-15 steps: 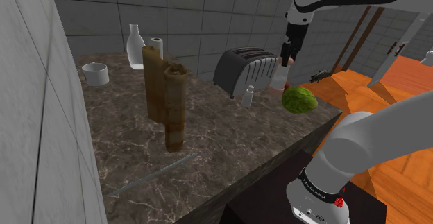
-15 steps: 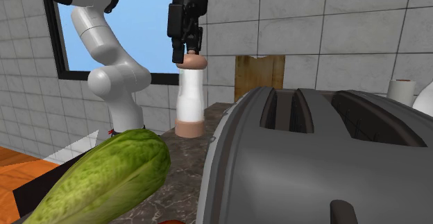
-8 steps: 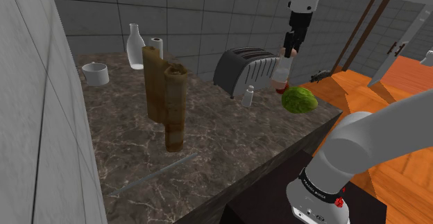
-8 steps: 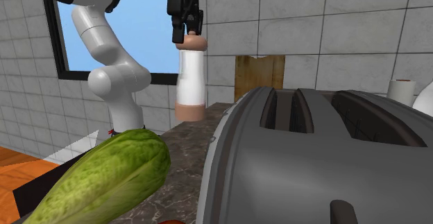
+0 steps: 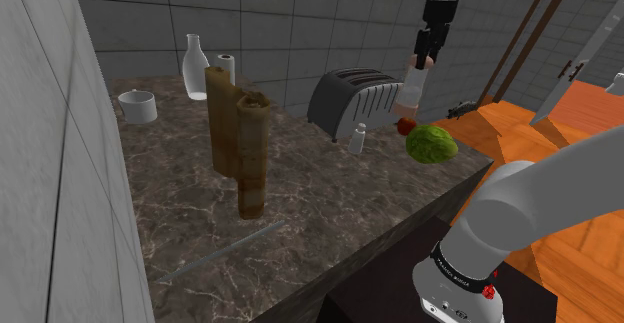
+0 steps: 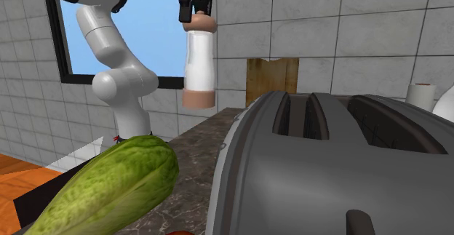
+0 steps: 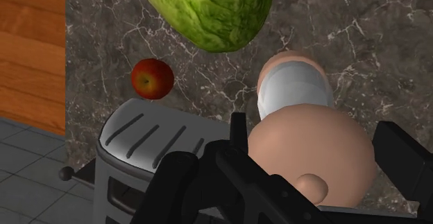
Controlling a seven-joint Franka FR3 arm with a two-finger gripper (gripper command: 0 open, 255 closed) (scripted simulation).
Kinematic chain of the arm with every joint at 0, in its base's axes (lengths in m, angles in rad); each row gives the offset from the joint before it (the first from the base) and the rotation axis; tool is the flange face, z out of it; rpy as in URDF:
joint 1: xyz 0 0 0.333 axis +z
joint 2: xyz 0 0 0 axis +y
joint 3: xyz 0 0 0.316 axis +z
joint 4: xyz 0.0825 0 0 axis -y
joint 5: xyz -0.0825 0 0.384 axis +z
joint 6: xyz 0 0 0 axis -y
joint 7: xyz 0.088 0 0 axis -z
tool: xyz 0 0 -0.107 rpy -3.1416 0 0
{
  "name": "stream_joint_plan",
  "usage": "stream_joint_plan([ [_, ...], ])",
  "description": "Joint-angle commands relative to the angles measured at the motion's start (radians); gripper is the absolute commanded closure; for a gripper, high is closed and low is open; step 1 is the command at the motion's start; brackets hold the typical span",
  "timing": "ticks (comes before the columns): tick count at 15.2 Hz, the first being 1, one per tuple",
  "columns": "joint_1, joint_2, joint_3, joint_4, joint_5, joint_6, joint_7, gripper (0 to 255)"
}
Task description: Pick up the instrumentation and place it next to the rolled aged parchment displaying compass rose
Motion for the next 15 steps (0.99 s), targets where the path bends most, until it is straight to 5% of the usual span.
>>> stream_joint_plan([
  [1, 0.002, 0.01, 0.003, 0.038, 0.003, -0.028, -0.006, 255],
  [15, 0.009, 0.095, 0.01, 0.306, 0.018, -0.208, -0.051, 255],
])
